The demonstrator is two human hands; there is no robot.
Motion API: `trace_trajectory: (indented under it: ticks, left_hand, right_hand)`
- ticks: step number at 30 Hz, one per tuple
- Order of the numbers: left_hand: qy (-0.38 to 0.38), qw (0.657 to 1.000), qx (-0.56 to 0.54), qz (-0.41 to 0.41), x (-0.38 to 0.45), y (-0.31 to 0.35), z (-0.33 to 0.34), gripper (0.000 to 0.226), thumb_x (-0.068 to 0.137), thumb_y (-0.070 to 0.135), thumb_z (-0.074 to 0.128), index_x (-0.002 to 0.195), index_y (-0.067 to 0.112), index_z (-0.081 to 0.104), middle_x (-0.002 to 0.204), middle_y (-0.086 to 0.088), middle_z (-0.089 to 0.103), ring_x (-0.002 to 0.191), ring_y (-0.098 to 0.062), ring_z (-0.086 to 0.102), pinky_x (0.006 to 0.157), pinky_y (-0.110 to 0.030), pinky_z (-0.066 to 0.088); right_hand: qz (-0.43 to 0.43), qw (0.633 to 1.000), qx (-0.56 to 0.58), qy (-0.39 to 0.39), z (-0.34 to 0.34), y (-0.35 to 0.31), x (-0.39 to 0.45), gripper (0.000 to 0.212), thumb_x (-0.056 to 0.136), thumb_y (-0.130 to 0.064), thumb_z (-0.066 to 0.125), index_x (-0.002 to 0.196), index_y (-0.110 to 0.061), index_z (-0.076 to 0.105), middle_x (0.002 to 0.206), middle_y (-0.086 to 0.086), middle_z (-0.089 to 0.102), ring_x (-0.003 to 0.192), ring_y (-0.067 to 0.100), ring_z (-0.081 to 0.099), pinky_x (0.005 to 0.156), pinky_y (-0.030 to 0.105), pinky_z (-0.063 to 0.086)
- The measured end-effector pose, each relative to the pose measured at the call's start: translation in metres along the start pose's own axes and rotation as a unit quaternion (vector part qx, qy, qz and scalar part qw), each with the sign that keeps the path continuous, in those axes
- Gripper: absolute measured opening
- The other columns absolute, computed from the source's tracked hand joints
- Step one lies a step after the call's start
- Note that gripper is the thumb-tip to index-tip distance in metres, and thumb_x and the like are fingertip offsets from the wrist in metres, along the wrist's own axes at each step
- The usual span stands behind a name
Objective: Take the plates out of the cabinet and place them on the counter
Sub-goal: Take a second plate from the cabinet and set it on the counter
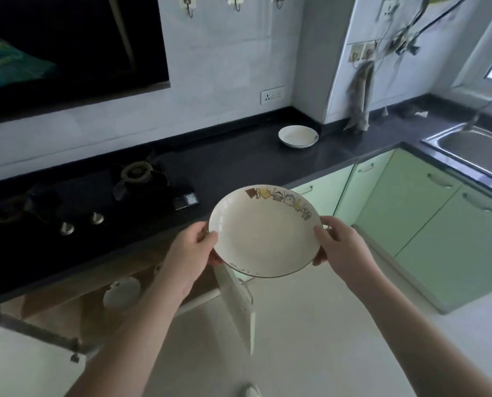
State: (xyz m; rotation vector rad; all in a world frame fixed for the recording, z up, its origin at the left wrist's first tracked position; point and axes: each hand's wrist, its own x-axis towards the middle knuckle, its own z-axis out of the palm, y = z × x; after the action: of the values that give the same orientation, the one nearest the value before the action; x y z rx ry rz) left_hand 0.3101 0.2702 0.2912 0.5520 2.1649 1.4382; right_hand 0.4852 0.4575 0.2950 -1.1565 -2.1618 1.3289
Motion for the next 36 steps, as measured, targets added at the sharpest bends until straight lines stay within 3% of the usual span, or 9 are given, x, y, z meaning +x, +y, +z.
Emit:
trace_trajectory:
  ticks: [3, 6, 12, 17, 23, 25, 28, 31, 36]
  left_hand:
    - [-0.009, 1.0, -0.005, 0.013, 0.033, 0.017, 0.004, 0.017, 0.096, 0.023, 0.053, 0.108, 0.021, 0.065, 0.095, -0.002, 0.071, 0.076, -0.017, 0.067, 0.058, -0.023, 0.051]
    - [-0.018, 0.999, -0.019, 0.031, 0.068, 0.036, 0.008, 0.014, 0.095, 0.02, 0.054, 0.102, 0.018, 0.066, 0.091, -0.007, 0.071, 0.072, -0.019, 0.066, 0.058, -0.026, 0.053]
    - [-0.049, 0.997, -0.003, 0.062, 0.117, 0.059, 0.023, 0.013, 0.095, 0.019, 0.052, 0.098, 0.019, 0.065, 0.084, -0.004, 0.07, 0.058, -0.006, 0.064, 0.055, -0.02, 0.053]
    - [-0.053, 0.997, -0.014, 0.048, 0.15, 0.067, 0.034, 0.014, 0.093, 0.016, 0.052, 0.095, 0.018, 0.066, 0.081, -0.008, 0.071, 0.072, -0.025, 0.069, 0.07, -0.042, 0.059]
    - [-0.034, 0.999, -0.022, 0.02, 0.182, 0.064, 0.054, 0.016, 0.094, 0.019, 0.052, 0.093, 0.023, 0.068, 0.082, -0.002, 0.072, 0.079, -0.029, 0.069, 0.076, -0.049, 0.058]
    - [-0.018, 1.0, -0.025, 0.007, 0.194, 0.064, 0.064, 0.016, 0.095, 0.019, 0.052, 0.094, 0.024, 0.067, 0.084, -0.002, 0.072, 0.08, -0.029, 0.069, 0.076, -0.047, 0.059]
    - [0.013, 1.0, -0.019, -0.006, 0.214, 0.07, 0.081, 0.016, 0.097, 0.017, 0.051, 0.099, 0.022, 0.066, 0.09, -0.005, 0.072, 0.068, -0.02, 0.067, 0.061, -0.029, 0.058]
    - [0.037, 0.998, -0.037, -0.031, 0.233, 0.079, 0.101, 0.016, 0.099, 0.015, 0.05, 0.103, 0.02, 0.065, 0.09, -0.003, 0.07, 0.06, -0.005, 0.064, 0.053, -0.016, 0.05]
    - [0.067, 0.996, -0.035, -0.055, 0.261, 0.092, 0.13, 0.017, 0.099, 0.015, 0.05, 0.1, 0.022, 0.066, 0.078, 0.005, 0.072, 0.054, -0.005, 0.064, 0.052, -0.019, 0.05]
  right_hand:
    - [0.008, 0.999, 0.036, 0.012, -0.005, -0.006, 0.025, 0.024, 0.096, -0.021, 0.045, 0.112, -0.025, 0.063, 0.065, 0.004, 0.072, 0.051, 0.016, 0.065, 0.076, 0.049, 0.055]
    - [0.015, 0.998, 0.053, 0.024, -0.013, -0.014, 0.05, 0.024, 0.096, -0.023, 0.045, 0.112, -0.027, 0.063, 0.066, 0.005, 0.072, 0.053, 0.017, 0.065, 0.08, 0.054, 0.055]
    - [0.012, 0.997, 0.054, 0.062, -0.025, -0.026, 0.095, 0.026, 0.096, -0.024, 0.045, 0.112, -0.031, 0.064, 0.069, 0.005, 0.072, 0.053, 0.017, 0.065, 0.081, 0.054, 0.055]
    - [0.01, 0.996, 0.062, 0.063, -0.026, -0.027, 0.127, 0.025, 0.096, -0.022, 0.045, 0.105, -0.032, 0.067, 0.067, 0.005, 0.071, 0.051, 0.016, 0.063, 0.079, 0.05, 0.055]
    - [-0.001, 0.998, 0.057, 0.027, -0.031, -0.018, 0.182, 0.026, 0.098, -0.022, 0.044, 0.107, -0.032, 0.066, 0.068, 0.007, 0.07, 0.052, 0.015, 0.062, 0.076, 0.045, 0.054]
    - [-0.009, 0.998, 0.058, 0.013, -0.034, -0.013, 0.205, 0.026, 0.099, -0.024, 0.044, 0.109, -0.033, 0.066, 0.067, 0.008, 0.07, 0.052, 0.014, 0.062, 0.071, 0.04, 0.054]
    - [-0.029, 0.997, 0.061, -0.02, -0.039, -0.007, 0.243, 0.028, 0.099, -0.023, 0.043, 0.107, -0.037, 0.066, 0.065, 0.006, 0.068, 0.052, 0.011, 0.061, 0.057, 0.024, 0.047]
    - [-0.048, 0.995, 0.063, -0.057, -0.049, -0.003, 0.281, 0.03, 0.099, -0.021, 0.042, 0.101, -0.041, 0.064, 0.067, 0.004, 0.069, 0.052, 0.012, 0.062, 0.067, 0.033, 0.053]
    - [-0.064, 0.991, 0.04, -0.106, -0.066, 0.003, 0.343, 0.029, 0.099, -0.023, 0.042, 0.1, -0.042, 0.064, 0.071, 0.006, 0.069, 0.053, 0.013, 0.062, 0.069, 0.038, 0.054]
